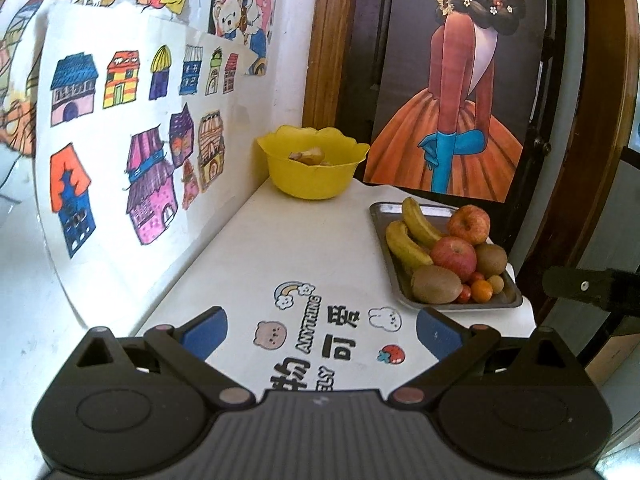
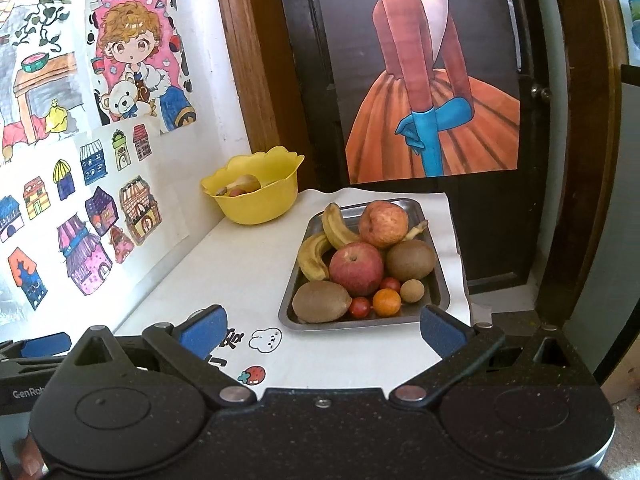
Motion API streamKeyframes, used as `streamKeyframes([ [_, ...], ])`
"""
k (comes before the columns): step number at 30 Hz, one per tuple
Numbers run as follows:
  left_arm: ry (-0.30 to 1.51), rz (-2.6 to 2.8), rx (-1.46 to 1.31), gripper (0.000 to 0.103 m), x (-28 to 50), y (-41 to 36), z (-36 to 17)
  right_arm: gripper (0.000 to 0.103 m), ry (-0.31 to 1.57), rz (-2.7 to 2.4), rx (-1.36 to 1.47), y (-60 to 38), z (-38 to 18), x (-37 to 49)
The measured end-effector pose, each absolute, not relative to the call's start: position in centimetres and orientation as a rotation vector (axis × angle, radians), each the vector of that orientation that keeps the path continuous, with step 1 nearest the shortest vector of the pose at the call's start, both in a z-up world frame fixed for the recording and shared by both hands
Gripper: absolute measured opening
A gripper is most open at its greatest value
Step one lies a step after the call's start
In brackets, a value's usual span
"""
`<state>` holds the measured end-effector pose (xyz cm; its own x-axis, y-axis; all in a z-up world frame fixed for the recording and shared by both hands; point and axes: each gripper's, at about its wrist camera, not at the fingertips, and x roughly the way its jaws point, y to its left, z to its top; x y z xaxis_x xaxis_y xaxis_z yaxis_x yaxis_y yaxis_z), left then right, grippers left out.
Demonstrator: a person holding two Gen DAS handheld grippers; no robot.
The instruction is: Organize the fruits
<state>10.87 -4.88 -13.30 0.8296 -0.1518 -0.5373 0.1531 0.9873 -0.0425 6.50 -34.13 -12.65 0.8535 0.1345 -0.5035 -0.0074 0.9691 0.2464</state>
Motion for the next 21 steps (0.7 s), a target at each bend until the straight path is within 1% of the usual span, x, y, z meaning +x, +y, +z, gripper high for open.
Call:
streamKeyframes([
  [12,0.608,-0.117,0.036,0.103,10.1,-4.8,-15.0,0.102,0.480,0.022,0.215,-33.1,-14.0,4.4],
  [21,0.626,-0.099,0.043,0.103,9.2,-4.5,-16.0,0.102,0.467,0.003,0.198,-32.6,-15.4,3.3],
])
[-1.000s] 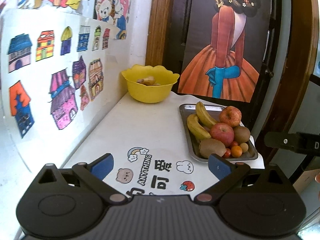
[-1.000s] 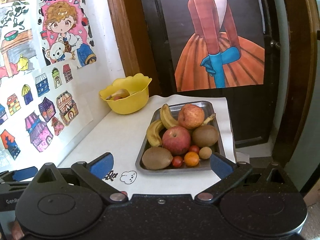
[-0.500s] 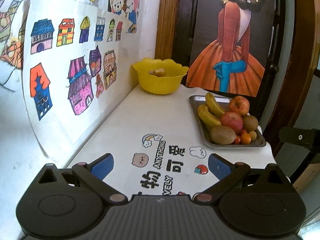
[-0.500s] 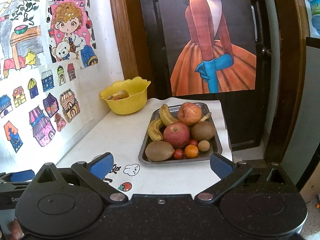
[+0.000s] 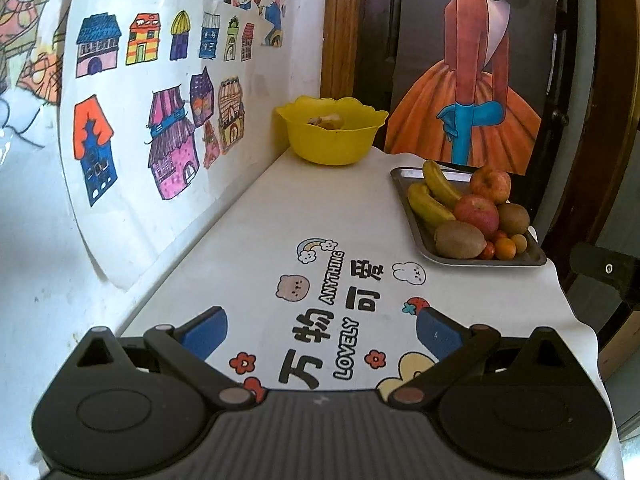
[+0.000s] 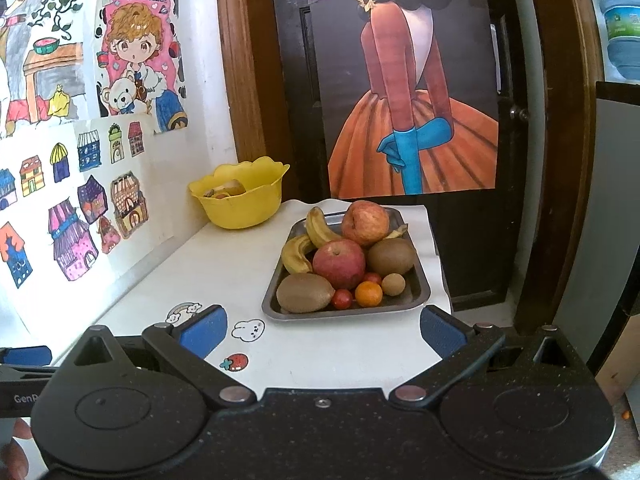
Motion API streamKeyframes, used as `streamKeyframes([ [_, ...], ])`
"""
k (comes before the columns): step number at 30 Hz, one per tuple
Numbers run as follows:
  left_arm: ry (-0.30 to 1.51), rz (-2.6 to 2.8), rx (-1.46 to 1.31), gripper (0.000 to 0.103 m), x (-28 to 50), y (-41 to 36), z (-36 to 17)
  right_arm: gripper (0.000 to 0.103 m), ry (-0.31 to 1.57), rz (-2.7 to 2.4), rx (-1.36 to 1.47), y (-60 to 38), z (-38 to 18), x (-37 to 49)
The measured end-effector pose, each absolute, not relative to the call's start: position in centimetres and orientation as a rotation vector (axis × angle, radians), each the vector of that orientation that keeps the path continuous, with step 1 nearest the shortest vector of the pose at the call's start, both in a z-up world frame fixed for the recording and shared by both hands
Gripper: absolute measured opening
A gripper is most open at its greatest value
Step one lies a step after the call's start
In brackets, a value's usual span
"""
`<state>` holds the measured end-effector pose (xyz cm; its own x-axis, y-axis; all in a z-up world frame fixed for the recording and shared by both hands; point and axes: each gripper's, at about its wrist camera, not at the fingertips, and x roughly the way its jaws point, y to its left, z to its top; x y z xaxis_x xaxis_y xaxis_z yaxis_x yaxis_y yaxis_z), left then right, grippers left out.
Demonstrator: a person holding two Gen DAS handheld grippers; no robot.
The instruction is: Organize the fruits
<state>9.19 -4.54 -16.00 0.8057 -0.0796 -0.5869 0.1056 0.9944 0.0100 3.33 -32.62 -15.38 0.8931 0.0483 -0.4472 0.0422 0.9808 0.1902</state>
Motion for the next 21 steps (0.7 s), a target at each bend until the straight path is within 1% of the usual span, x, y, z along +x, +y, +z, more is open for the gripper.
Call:
streamKeyframes([
  [21,0.641,-0.107,0.062,0.103,7.7,-2.8,-17.8,0.102,0.492,-0.047,0.221,-30.5,-17.3,0.3],
])
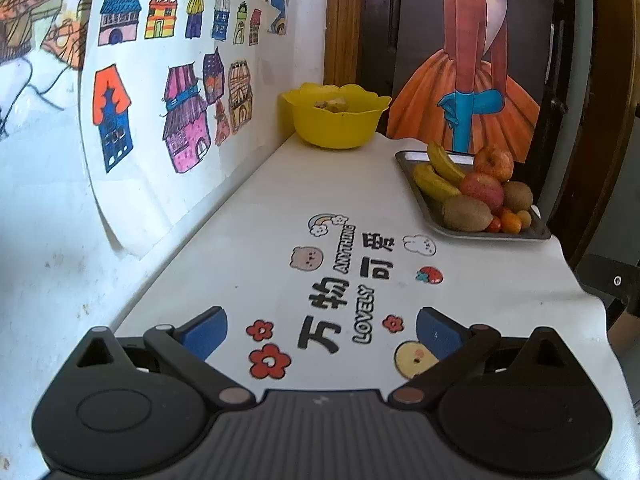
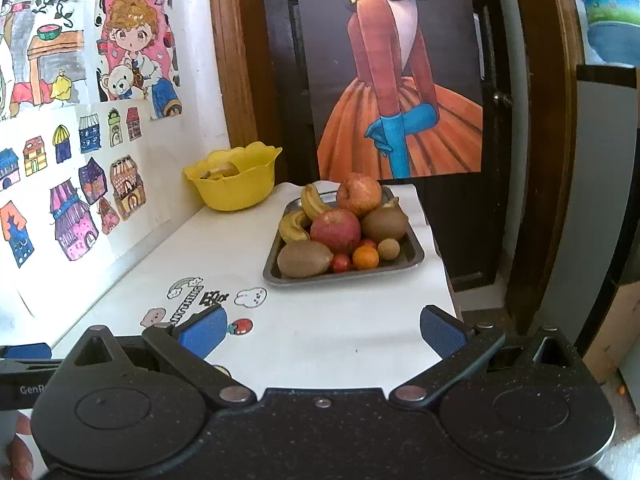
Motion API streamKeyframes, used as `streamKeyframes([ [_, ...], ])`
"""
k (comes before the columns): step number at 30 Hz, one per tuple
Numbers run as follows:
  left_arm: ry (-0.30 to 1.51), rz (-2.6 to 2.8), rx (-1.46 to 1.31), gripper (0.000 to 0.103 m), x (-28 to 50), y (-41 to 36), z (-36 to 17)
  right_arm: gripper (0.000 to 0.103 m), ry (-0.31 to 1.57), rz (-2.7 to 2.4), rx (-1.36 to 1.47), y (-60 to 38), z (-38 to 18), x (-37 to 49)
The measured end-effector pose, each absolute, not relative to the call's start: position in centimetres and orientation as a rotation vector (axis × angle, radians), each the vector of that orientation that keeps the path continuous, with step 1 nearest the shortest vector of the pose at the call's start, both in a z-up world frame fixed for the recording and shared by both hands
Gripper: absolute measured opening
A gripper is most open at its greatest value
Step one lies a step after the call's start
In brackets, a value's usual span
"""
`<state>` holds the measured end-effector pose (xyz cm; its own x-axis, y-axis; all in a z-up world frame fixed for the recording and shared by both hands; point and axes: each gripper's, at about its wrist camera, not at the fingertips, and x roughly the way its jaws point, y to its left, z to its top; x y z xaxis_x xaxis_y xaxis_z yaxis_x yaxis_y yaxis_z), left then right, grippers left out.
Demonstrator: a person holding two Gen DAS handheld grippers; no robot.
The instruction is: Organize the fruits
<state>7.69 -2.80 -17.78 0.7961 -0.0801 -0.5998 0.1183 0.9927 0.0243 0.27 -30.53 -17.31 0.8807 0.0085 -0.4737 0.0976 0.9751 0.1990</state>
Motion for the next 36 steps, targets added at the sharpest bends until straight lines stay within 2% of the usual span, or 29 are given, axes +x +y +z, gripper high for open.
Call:
streamKeyframes([
  [13,0.664,-0.103,0.083,0.102,6.3,-1.5,-20.0,0.102,0.543,-0.081,0.236,-28.9,-20.2,-1.3],
  [36,0.661,-0.101,0.079,0.102,5.9,-1.7,-20.4,0.102,0.527,-0.097,0.225,-28.6,-20.6,-1.2],
])
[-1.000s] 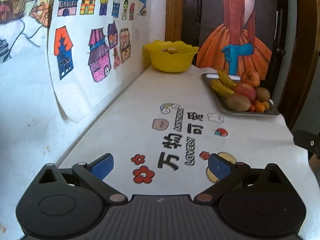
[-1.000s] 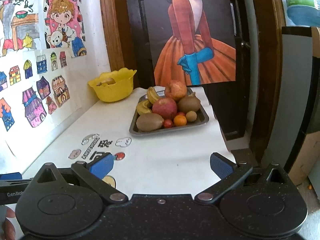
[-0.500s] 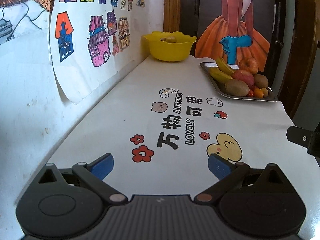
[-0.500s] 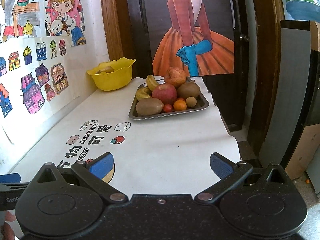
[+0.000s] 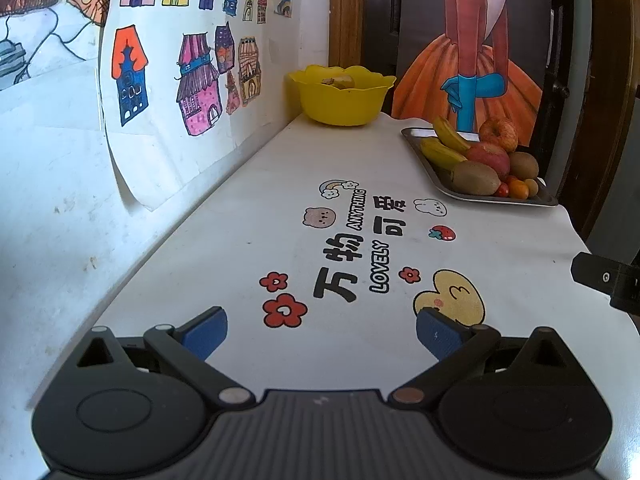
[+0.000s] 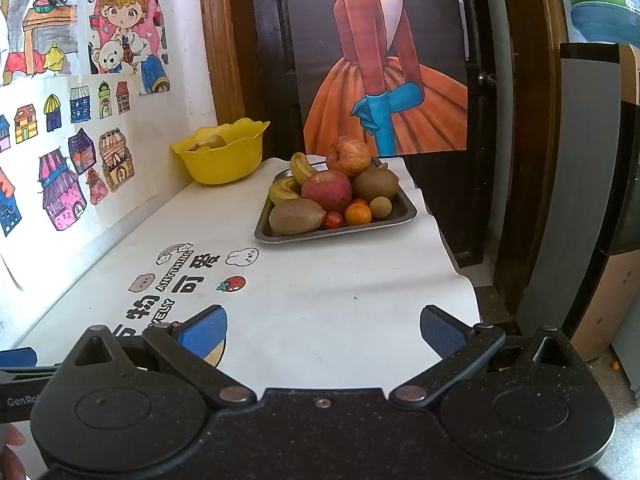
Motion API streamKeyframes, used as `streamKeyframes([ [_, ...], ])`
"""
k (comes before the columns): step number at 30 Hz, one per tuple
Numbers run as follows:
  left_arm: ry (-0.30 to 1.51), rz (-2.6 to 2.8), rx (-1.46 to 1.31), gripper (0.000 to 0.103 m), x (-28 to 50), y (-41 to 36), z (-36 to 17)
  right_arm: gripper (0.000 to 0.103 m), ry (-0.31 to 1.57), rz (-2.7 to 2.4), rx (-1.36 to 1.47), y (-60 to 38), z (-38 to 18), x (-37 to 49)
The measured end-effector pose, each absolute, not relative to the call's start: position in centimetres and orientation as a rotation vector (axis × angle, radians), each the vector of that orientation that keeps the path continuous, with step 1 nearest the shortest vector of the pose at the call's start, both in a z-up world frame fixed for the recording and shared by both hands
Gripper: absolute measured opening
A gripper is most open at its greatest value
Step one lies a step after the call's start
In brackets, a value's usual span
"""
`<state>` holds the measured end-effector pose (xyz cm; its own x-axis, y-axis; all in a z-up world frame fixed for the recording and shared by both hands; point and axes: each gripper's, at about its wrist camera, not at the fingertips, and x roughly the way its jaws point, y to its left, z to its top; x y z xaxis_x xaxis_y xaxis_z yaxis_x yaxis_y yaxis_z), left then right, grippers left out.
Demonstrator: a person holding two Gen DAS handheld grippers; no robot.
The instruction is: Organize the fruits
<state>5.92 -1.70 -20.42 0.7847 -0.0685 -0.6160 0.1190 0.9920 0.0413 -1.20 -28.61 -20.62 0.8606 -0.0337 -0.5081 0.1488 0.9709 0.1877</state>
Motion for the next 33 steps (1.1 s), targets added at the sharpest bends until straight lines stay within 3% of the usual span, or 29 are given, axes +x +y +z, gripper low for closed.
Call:
streamKeyframes([
  [33,0.667,-0.104,0.077,0.102,6.08,-1.53,-20.84,0.102,0.535,-0.091,0.225,-28.36,-20.75,-1.02],
])
